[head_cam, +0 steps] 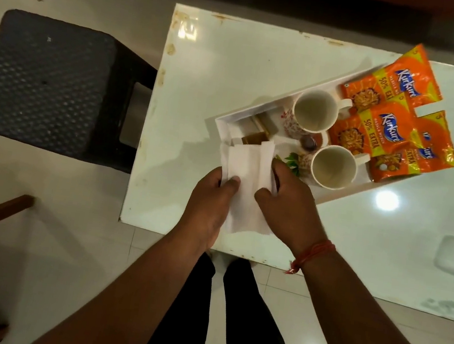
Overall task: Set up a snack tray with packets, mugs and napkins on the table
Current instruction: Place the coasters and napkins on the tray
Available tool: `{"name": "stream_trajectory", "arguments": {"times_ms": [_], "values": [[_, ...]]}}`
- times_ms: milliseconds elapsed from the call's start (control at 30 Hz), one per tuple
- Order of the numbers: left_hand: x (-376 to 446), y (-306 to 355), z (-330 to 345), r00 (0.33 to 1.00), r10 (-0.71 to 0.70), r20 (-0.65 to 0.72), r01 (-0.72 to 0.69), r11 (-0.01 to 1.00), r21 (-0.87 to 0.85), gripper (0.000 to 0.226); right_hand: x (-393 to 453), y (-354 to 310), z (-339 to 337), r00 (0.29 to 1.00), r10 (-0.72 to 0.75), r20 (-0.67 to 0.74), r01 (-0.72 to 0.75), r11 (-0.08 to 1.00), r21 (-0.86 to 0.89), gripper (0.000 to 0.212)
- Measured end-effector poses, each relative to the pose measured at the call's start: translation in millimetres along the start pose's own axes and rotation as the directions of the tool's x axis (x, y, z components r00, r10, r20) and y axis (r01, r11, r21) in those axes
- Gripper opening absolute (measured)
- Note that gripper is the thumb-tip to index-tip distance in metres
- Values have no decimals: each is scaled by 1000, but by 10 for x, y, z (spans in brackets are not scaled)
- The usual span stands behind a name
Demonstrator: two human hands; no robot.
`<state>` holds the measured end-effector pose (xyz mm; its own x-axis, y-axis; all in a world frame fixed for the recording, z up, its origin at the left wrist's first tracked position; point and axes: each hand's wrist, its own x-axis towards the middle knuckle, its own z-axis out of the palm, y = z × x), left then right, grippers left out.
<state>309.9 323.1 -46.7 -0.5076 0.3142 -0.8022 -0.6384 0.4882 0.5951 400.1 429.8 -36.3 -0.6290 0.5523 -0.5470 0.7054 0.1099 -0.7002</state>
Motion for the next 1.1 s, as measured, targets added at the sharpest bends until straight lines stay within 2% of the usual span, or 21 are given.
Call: {"name": "stream_trajectory", "arguments": {"times_ms": [133,233,400,533,700,767,833,900,967,1033,1100], "values": [[-30,20,53,998,45,39,-45,999,-1,29,-9,-142,110,993,-120,-18,118,989,-92,57],[-42,56,53,997,36,62,-30,995,-94,33,2,-237,169,983,-178,-40,172,976,-135,45],[-36,124,-6,995,13,101,6,983,-185,36,16,-328,237,982,-185,-25,178,968,-176,33],[-7,143,-56,993,0,120,31,964,-263,33,13,-374,275,977,-209,33,211,961,-176,55],[9,132,-121,985,-68,159,125,916,-382,32,-4,-413,295,968,-200,154,233,943,-238,71],[30,130,-146,982,-69,176,135,910,-391,34,-11,-444,266,966,-186,177,217,960,-178,76],[49,159,-162,979,-43,199,124,900,-418,33,-35,-454,213,975,-181,130,186,982,-26,77],[83,208,-164,976,-10,219,111,884,-454,37,-53,-403,165,983,-179,-32,181,980,86,68],[142,258,-157,978,10,210,91,881,-464,42,-53,-295,140,961,-139,-240,163,983,82,52],[203,296,-143,983,21,185,60,904,-424,46,-59,-194,141,948,11,-319,41,987,157,38],[245,318,-110,988,22,154,37,928,-370,49,-74,-114,184,956,208,-205,-126,927,354,32]]}}
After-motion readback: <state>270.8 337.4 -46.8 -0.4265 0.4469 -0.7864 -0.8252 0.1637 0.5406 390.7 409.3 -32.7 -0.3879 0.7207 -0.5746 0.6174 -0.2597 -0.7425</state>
